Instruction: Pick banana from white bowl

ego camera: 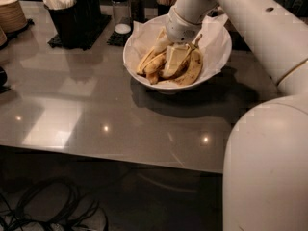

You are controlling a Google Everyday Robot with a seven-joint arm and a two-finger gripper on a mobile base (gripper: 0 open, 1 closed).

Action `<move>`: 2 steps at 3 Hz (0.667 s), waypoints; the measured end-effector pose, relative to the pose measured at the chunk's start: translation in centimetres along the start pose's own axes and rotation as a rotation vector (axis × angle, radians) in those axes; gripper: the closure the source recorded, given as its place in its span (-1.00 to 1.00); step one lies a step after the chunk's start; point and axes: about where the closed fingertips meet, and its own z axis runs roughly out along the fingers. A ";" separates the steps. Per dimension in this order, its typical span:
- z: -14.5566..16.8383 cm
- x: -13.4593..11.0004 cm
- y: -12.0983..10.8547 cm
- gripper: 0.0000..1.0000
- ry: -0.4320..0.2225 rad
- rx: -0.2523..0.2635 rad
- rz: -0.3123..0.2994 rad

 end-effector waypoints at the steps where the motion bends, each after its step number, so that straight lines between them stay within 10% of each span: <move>1: 0.5 -0.2 -0.1 0.11 0.031 -0.020 -0.020; 2: 0.8 -0.3 -0.1 0.56 0.049 -0.032 -0.033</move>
Offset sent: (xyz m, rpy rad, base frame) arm -0.0040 0.0031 -0.0042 -0.0992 0.0127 0.0456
